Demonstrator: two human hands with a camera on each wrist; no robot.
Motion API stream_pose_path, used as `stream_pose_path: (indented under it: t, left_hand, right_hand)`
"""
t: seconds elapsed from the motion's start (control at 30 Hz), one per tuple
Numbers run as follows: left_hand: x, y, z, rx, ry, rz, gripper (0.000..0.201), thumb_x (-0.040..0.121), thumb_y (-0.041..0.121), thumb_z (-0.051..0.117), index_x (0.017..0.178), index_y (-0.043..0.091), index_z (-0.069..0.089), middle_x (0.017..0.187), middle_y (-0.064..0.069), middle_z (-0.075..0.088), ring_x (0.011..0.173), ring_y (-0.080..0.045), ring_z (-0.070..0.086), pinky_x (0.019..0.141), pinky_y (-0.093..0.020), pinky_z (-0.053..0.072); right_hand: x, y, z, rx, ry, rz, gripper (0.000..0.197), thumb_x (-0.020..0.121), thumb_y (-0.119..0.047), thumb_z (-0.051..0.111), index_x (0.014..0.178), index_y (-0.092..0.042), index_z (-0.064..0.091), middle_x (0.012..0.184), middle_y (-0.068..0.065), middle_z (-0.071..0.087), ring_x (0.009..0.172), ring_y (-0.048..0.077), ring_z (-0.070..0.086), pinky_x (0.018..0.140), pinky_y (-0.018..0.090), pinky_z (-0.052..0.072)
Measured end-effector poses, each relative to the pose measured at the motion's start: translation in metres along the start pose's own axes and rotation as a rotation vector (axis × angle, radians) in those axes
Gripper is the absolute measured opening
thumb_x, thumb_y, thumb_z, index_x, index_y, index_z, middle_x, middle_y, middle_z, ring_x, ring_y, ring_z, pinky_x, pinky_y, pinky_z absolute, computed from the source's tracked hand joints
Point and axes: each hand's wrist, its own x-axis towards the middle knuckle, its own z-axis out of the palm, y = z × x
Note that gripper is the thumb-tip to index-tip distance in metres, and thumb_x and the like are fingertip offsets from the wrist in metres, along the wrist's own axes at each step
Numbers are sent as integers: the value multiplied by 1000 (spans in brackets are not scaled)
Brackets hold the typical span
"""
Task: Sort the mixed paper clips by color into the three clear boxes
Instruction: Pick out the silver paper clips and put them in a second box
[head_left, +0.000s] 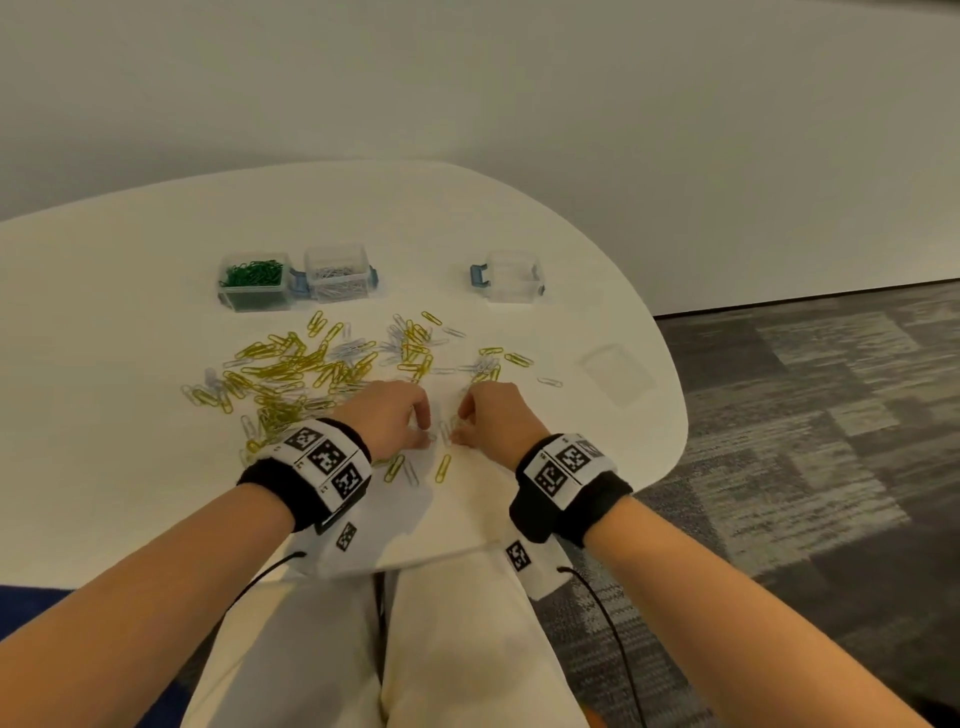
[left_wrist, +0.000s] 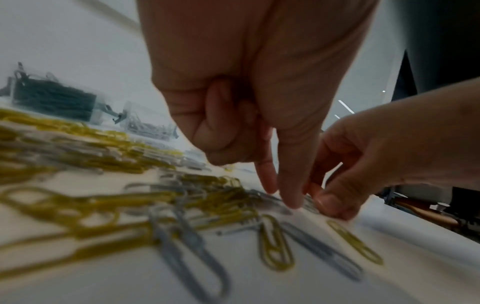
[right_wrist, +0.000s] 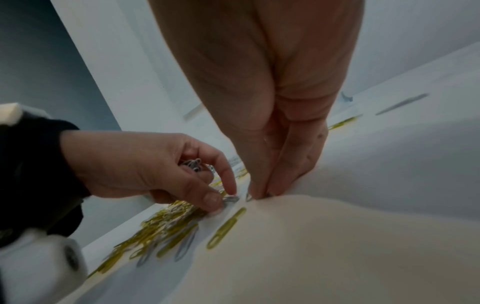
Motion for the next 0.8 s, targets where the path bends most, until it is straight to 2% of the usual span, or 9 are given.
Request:
stream_pose_path:
  t: [0.1, 0.23, 0.33, 0.37, 0.43, 0.53, 0.67, 0.73, 0.8]
  left_hand:
    - [5, 2, -1, 25, 14, -13, 22, 78, 33, 74, 92, 19, 64, 85, 5, 50, 80, -15, 51, 69, -24, 37]
    - [8, 5, -6, 57, -33, -11, 20, 80, 30, 72, 92, 14, 69, 86, 3, 58, 80, -13, 54, 69, -22, 39]
    - [8, 2, -16, -47, 27, -21, 14, 88, 26, 61, 84, 12, 65, 82, -2, 57, 73, -15, 51, 64, -25, 37]
    - [8, 1, -19, -200, 42, -46, 15, 91, 24, 55, 81, 12, 58, 77, -4, 53, 65, -16, 47, 58, -25, 35]
    - [5, 0, -21, -763, -1, -169, 17, 95, 18, 43, 79, 13, 45, 66, -4, 43, 50, -13, 34, 43, -21, 26]
    - [2, -5, -17, -1472, -167, -338, 21, 92, 13, 33, 72, 15, 39, 60, 1, 36, 44, -9, 27, 36, -18, 18]
    - [5, -9, -13, -1795, -325, -422, 11, 80, 11, 34, 74, 12, 44, 61, -2, 42, 46, -12, 39, 38, -17, 33]
    - [7, -10, -12, -1843, -300, -452, 16, 84, 15, 35, 78, 10, 48, 66, -6, 50, 53, -16, 48, 45, -19, 44]
    - [10, -9, -12, -1886, -298, -462, 22, 91, 19, 36, 83, 8, 53, 73, -9, 55, 63, -18, 54, 53, -23, 53]
  right_hand:
    - [3, -2, 1, 42, 29, -14, 26, 86, -18, 66, 96, 6, 66, 97, 17, 66, 90, 27, 61, 76, 35, 47]
    - [4, -7, 12, 26, 29, -6, 28, 81, -27, 73, 83, -4, 58, 84, 10, 52, 74, 21, 49, 58, 25, 36]
    - [14, -4, 17, -75, 21, -13, 40, 88, -18, 63, 59, -14, 37, 66, 4, 40, 62, 20, 41, 47, 22, 26]
    - [16, -3, 16, -108, 0, -22, 44, 90, -15, 60, 57, -15, 32, 61, 2, 35, 62, 20, 40, 46, 21, 24]
    - [18, -2, 10, -165, -51, -41, 45, 93, -12, 56, 56, -15, 30, 59, 0, 33, 62, 20, 40, 46, 20, 24]
    - [21, -4, 2, -250, -118, -91, 44, 95, -13, 51, 56, -13, 31, 58, 0, 35, 51, 12, 34, 46, 19, 27]
    - [21, -8, 2, -369, -149, -141, 35, 92, -10, 50, 59, -10, 38, 62, 1, 38, 55, 16, 40, 47, 21, 31]
    - [19, -9, 2, -413, -150, -156, 13, 89, -11, 54, 79, -3, 54, 75, 3, 45, 71, 21, 51, 55, 24, 39]
    - [20, -9, 0, -447, -169, -187, 8, 87, -11, 56, 90, -3, 58, 78, 3, 47, 77, 23, 55, 58, 27, 43]
